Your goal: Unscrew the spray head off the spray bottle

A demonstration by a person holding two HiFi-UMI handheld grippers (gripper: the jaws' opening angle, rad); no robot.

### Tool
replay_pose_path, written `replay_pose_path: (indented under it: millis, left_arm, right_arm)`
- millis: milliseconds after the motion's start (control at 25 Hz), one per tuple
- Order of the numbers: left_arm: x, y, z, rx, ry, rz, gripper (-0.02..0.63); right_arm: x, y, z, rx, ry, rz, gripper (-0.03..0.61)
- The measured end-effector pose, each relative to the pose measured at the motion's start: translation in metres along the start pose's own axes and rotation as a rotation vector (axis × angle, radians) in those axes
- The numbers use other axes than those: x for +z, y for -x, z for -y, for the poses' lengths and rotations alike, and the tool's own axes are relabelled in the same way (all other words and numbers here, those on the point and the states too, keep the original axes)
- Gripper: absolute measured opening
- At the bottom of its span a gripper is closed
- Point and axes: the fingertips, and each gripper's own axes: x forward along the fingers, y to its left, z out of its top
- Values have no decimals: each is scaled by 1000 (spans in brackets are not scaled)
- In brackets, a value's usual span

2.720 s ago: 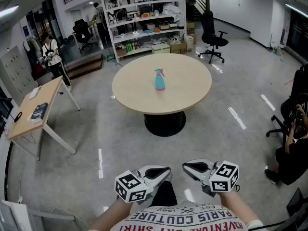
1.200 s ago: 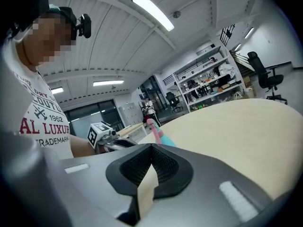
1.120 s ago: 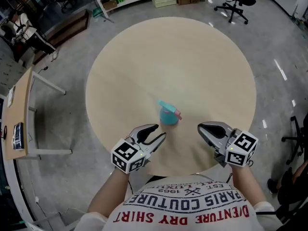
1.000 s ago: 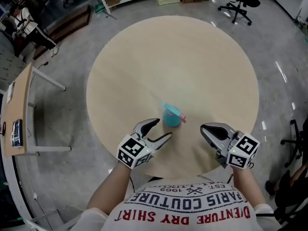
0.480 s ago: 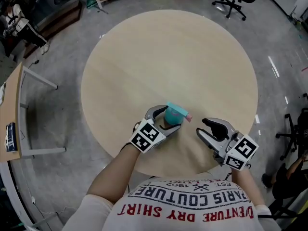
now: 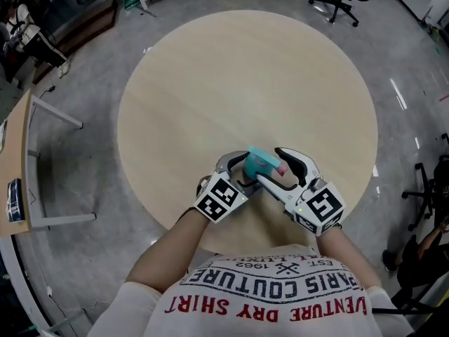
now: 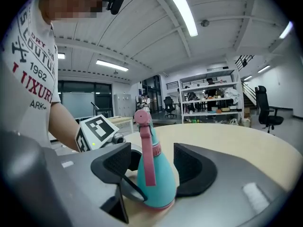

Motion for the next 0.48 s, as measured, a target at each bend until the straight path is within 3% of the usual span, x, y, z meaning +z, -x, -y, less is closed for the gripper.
replay_pose_path:
  millis: [120,280,480]
  left_arm:
    - [1,-4,0,16,4,-7,334]
    - [6,-8,5,21,13,-14,334]
    - [2,-1,6,-2,-13,-23,333]
  right_arm:
    - [-1,-7,2,-5,20,8,265]
    - [1,-4,5,-16,63,6,143]
    - [1,-7,-5,63,107,-17,138]
